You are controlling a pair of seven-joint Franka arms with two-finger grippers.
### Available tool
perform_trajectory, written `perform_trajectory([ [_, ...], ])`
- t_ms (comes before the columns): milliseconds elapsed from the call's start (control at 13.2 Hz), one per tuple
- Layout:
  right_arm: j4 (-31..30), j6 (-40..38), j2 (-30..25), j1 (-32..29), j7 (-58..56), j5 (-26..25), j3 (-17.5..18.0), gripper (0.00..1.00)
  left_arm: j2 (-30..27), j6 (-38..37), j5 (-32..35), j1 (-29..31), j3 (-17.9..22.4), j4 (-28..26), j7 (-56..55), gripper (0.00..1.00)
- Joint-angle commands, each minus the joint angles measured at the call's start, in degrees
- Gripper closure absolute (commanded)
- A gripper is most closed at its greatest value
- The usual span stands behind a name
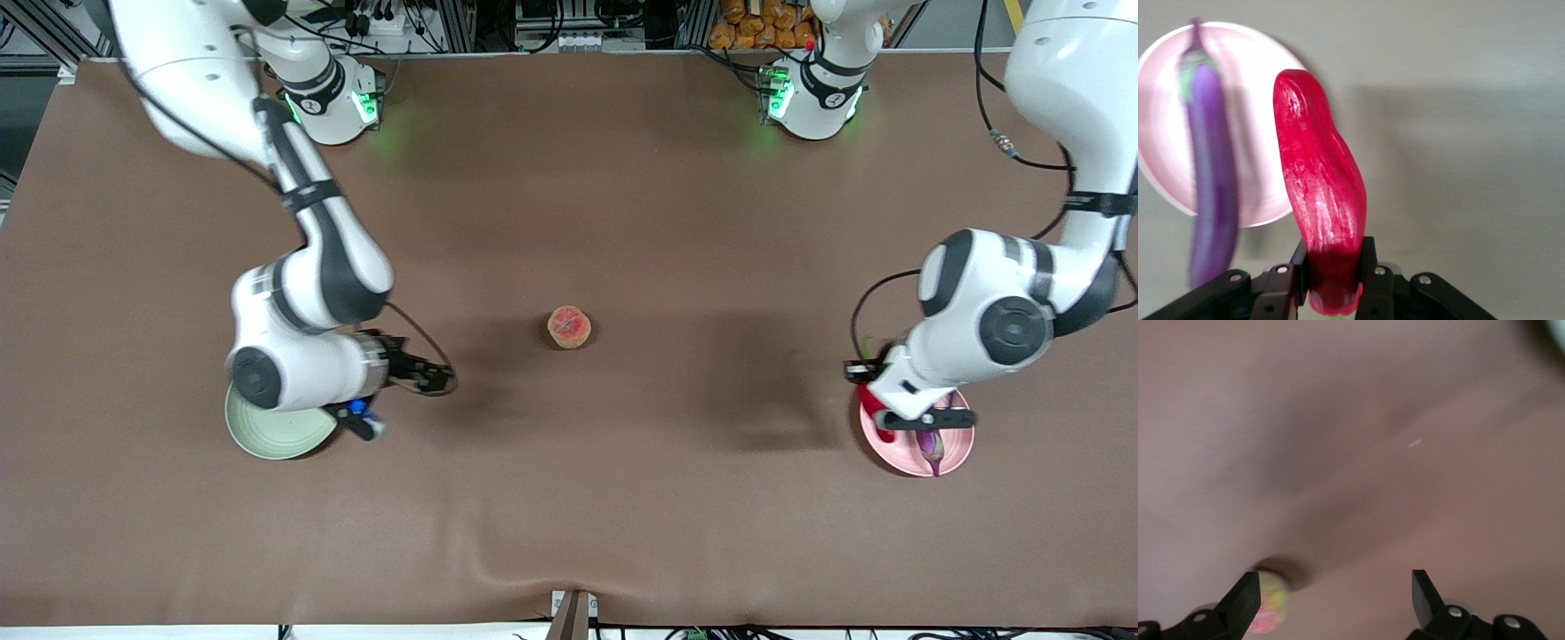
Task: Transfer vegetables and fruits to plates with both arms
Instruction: 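Release the pepper on the pink plate while the right gripper grasps the peach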
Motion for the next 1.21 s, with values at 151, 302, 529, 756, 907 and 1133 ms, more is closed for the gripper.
perform_trajectory([
  [151,0.0,14.0,2.9,10.2,15.9,3.1,-0.7,0.0,5.4,-1.1,5.4,1.2,1.3,5.3,-2.1,1.0],
  [302,-0.1,18.3,5.6,14.9,20.1,2.2,-1.0,0.0,7.4,-1.1,6.2,1.2,2.0,7.2,-1.5,1.0],
  [529,-0.2,19.0,7.8,16.9,20.3,0.5,-1.1,0.0,8.7,-1.1,6.2,0.8,2.1,7.4,-1.8,0.86],
  [756,-0.4,19.0,8.6,17.4,20.4,0.0,-1.1,0.0,8.9,-1.1,6.9,0.8,2.1,8.6,-1.6,0.0],
  [907,-0.3,19.1,9.6,19.3,22.2,0.3,-1.1,0.0,8.8,-1.1,6.9,1.2,2.1,9.9,-1.3,0.0],
  [1133,-0.4,20.5,10.2,22.3,22.2,-3.7,-1.2,0.0,4.8,-1.7,6.9,1.6,1.7,10.6,-0.1,0.0],
])
